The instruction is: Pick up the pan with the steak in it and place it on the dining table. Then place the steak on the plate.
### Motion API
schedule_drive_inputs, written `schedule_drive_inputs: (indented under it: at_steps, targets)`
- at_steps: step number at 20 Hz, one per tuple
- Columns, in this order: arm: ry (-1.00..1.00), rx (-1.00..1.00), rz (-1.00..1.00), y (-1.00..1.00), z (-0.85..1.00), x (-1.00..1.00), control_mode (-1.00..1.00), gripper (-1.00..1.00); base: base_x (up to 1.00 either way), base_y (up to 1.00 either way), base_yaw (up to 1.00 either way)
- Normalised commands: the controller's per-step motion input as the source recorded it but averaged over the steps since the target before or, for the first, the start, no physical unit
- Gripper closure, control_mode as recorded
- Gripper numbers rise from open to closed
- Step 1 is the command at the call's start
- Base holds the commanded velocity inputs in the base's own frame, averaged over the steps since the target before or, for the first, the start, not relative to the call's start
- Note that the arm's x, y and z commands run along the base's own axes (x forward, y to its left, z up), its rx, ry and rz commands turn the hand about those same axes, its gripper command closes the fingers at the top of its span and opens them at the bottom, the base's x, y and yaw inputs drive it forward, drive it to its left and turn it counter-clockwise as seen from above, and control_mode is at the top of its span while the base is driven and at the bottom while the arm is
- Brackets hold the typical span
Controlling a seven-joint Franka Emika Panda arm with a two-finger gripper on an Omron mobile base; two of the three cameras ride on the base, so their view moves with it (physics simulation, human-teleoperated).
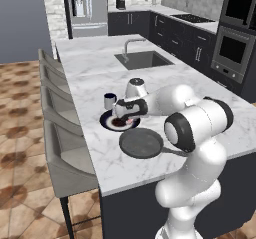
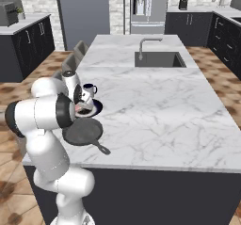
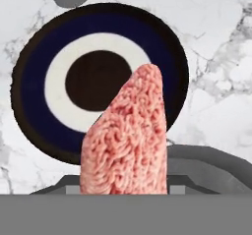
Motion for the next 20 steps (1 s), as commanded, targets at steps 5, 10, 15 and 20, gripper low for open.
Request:
schedule_drive_inputs:
  at_steps: [5, 10, 15, 20]
  targets:
    - [0.06, -0.01, -0.04, 0.27, 0.00, 0.73, -1.00, 1.00, 0.00, 0.00, 0.00]
    - [0.02, -0.01, -0.01, 0.11, 0.00, 0.39, -1.00, 1.00, 0.00, 0.00, 0.00]
    - [0.00, 0.00, 0.00, 0.00, 0.00, 0.00, -1.00, 1.00, 0.00, 0.00, 0.00]
    - [0.00, 0.00, 0.00, 0.00, -0.08, 0.09, -1.00, 1.00, 0.00, 0.00, 0.00]
